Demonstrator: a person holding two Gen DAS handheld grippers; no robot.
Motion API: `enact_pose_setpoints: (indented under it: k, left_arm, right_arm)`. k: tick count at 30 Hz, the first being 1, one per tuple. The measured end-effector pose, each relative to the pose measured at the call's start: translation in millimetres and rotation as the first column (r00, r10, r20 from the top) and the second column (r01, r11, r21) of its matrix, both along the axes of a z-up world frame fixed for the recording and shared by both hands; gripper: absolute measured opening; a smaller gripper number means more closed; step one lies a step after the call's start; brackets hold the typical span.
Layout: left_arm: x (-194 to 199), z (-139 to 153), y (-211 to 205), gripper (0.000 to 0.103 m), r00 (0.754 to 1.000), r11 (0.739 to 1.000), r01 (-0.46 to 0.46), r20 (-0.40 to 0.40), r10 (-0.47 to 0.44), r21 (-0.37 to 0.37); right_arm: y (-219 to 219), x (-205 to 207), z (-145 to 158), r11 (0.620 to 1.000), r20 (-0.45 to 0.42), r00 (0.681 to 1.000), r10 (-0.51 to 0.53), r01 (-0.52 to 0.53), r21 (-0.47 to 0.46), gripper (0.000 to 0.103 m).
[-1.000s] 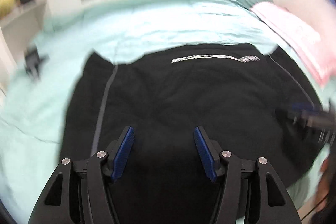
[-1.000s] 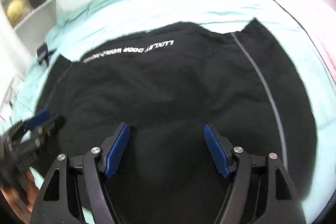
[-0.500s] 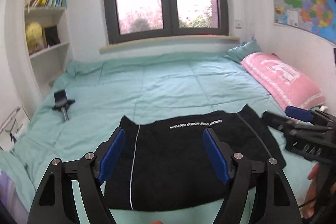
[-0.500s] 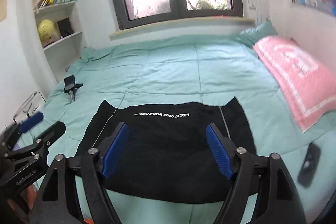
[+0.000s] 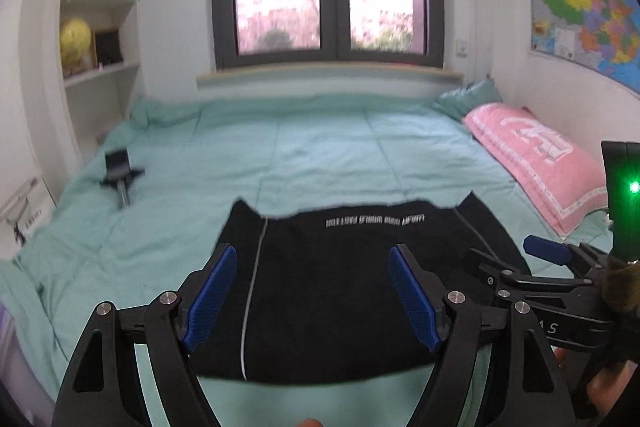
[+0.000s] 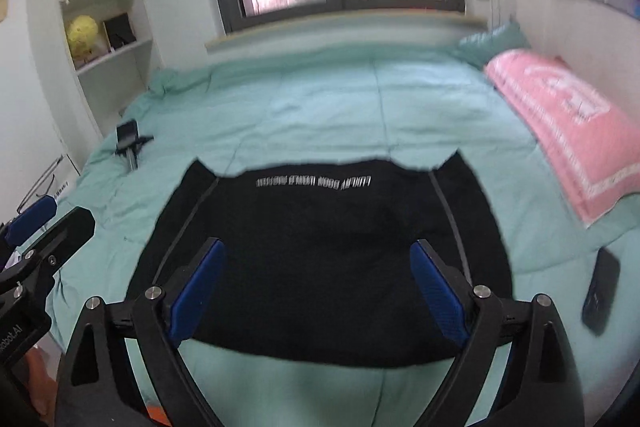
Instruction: Fold large clothes
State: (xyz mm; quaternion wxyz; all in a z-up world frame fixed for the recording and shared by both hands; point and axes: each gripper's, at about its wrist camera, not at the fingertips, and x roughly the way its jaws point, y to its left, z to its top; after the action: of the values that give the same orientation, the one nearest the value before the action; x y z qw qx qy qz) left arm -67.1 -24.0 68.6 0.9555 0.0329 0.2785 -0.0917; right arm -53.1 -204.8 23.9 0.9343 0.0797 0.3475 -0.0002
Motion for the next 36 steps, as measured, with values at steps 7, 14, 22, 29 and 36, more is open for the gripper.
enact_pose_setpoints:
  k: [7,14,22,29,36]
  left_arm:
    - [13,-28,-7,0.079,0.999,0.999,0.024,-0.043,-0.022,0.044]
    - [25,-49,-5,0.079,0.991,1.0,0.028,-0.128,-0.026,0.013]
    - [29,-54,2,0.079,0.99,1.0,0.008,-0.142,-0.005,0.014]
    - [29,-58,-5,0.079,0.99,0.999,0.026,-0.143,-0.021,0.035]
    - [31,-62,-4,0.079,0.988,0.999,0.027,-0.155,-0.021,0.038]
  right_arm:
    - [9,7,-22,0.999,-0.032,0.999,0.002,-0.003,-0.048,0.094]
    - [3,9,-43,0.997,-0.085,0.996,-0.016,0.01,-0.071,0.094]
    - [-7,9,-48,0.997,-0.096,0.995,-0.028,0.022,-0.067,0.094]
    - [-9,12,-51,0.998,-0.108,0.994,-0.025,0.018,-0.065,0.094]
    - [-11,13,-52,0.998,-0.104,0.994,-0.038,0.032,-0.06,0.094]
